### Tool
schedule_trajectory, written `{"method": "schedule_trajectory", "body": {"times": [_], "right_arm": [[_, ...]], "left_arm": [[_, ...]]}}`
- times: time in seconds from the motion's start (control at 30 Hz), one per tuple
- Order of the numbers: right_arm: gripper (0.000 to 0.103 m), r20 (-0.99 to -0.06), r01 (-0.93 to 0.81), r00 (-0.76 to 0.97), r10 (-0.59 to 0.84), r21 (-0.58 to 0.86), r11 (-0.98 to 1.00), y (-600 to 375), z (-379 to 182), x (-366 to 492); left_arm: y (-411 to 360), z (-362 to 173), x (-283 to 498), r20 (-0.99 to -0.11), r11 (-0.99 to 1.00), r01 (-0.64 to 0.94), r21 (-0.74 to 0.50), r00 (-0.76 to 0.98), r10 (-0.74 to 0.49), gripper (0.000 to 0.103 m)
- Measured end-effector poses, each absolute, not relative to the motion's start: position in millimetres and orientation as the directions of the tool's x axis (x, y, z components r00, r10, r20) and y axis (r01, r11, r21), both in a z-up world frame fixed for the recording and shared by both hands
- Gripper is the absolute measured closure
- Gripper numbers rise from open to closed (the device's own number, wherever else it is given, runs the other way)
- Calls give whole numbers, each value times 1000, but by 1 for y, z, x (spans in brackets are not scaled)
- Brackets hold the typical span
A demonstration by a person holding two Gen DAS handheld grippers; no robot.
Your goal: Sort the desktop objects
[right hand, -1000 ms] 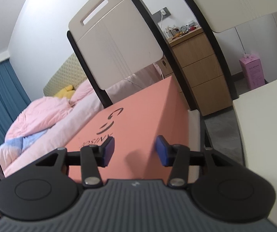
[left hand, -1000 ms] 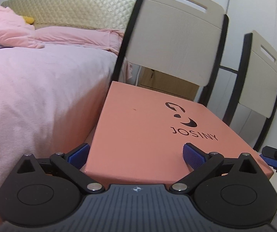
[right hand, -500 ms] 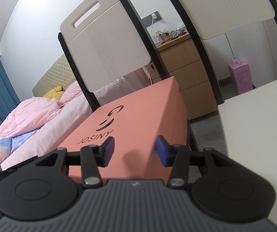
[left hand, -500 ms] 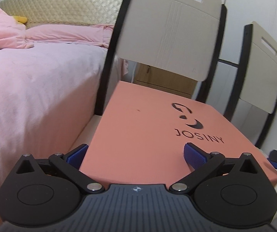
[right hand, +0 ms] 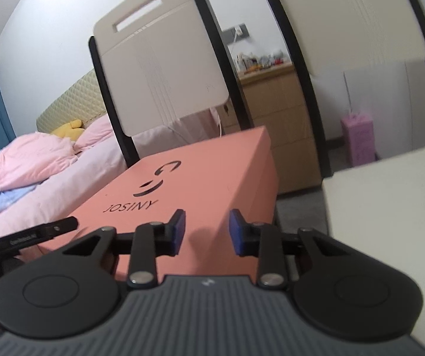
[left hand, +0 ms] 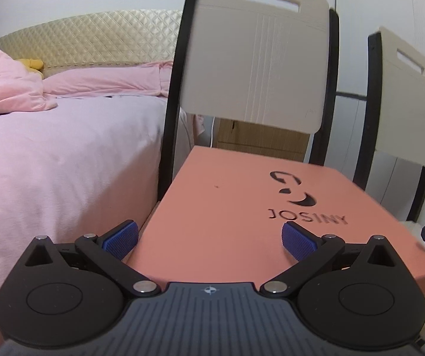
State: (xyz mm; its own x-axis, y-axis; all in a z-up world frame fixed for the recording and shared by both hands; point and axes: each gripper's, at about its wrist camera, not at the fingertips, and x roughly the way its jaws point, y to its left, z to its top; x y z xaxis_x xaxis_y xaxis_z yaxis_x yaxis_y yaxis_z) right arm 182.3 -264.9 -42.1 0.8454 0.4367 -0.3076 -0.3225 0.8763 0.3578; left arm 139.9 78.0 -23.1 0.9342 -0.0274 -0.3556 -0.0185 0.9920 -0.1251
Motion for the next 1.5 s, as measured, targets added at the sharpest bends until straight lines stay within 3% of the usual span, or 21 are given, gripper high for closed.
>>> {"method": "schedule_trajectory", "body": {"times": [0.5, 0.63, 0.77, 1.07, 1.17, 1.33, 1.5], "right_arm": [[66, -191, -413, 862, 470, 275, 869, -248, -5, 95], [52, -162, -409, 873, 460, 271, 871, -245, -3, 75], [49, -136, -409, 884, 447, 238, 881, -238, -1, 59], [23, -101, -392, 903, 417, 202, 898, -222, -5, 46], [9, -103, -374, 910, 401, 206, 904, -217, -11, 47], [0, -112, -345, 922, 370, 191, 919, -211, -16, 54], [0, -128, -343, 920, 370, 189, 920, -206, -21, 60]], "left_arm": [[44, 24, 33, -212, 999, 9, -47, 977, -19, 0], [40, 30, 15, -185, 999, 3, -35, 983, -10, 0], [36, 31, 9, -196, 999, 17, -29, 980, -23, 0], [46, 14, 12, -161, 1000, -13, -7, 987, 11, 0], [55, 8, 16, -162, 999, -29, -26, 987, 24, 0], [67, -3, 20, -165, 997, -44, -57, 986, 34, 0], [71, -8, 23, -173, 995, -76, -58, 983, 65, 0]]}}
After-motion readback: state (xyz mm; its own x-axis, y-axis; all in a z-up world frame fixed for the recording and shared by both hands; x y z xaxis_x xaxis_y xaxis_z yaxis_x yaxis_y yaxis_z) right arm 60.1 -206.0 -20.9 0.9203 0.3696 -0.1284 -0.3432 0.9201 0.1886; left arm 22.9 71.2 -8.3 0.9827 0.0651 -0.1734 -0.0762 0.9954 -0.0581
